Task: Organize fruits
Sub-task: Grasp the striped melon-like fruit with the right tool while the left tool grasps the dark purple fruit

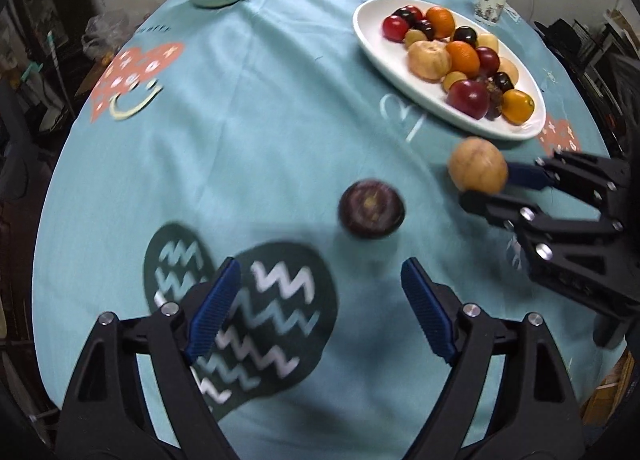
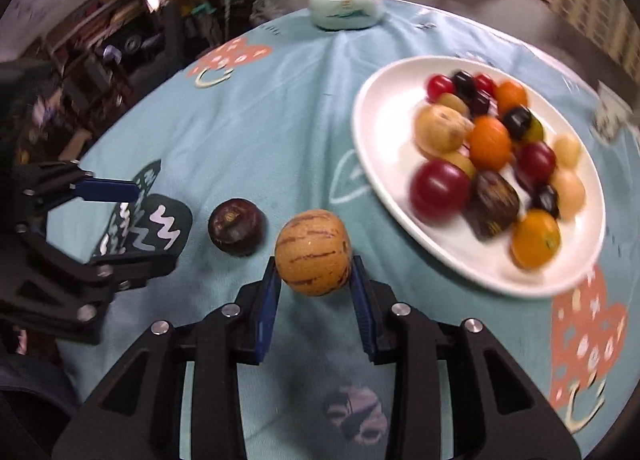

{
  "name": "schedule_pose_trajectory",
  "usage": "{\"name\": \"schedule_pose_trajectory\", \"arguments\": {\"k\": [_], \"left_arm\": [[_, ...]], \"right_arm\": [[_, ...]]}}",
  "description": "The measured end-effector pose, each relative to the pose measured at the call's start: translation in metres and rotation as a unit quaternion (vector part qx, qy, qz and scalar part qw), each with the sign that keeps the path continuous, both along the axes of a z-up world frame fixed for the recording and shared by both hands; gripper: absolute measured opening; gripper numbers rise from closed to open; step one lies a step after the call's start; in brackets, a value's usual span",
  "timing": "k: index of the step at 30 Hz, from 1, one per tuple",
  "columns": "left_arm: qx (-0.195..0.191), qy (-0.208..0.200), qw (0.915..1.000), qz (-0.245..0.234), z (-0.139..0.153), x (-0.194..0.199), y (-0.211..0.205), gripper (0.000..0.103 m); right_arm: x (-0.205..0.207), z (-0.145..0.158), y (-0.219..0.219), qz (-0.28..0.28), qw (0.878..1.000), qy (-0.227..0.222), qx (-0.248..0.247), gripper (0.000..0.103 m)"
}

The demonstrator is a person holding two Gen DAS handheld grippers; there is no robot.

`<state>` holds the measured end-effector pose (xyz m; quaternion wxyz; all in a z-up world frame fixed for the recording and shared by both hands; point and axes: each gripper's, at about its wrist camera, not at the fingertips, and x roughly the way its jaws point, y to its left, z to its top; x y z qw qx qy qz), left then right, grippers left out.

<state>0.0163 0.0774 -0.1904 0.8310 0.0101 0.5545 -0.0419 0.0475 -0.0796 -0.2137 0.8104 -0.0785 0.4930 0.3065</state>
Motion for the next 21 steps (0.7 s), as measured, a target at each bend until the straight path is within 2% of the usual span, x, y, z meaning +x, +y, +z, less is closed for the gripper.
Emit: {"name": "schedule_pose_trajectory", "arguments": {"k": [7,11,13,14,21], "left_arm": [[0.018,0.005,0.9994,-0.03,-0.017,0.031,-0.025,0.084],[0.022,0.005,0.9989,-0.041,-0.024,0.038,-0.028,0.083],[0.012,0.017,0.9986,-0.049,-0.027,0.039,-0.028,0.062],[-0.001,0.024,0.9983,-0.052,-0.028,0.038,-0.027,0.045],[-0.007,0.007,0.9987,-0.05,-0.018,0.031,-0.021,0.045]], "right_arm": [[-0.019,-0.005,-0.028,-0.045,0.999,0.02,0.006,0.035],[-0.029,-0.007,-0.03,-0.051,0.998,0.028,0.011,0.035],[-0.032,-0.008,-0.028,-0.054,0.998,0.031,0.014,0.035],[-0.032,-0.008,-0.028,-0.055,0.998,0.031,0.014,0.035],[-0.042,-0.006,-0.026,-0.061,0.998,0.029,0.01,0.035]]}}
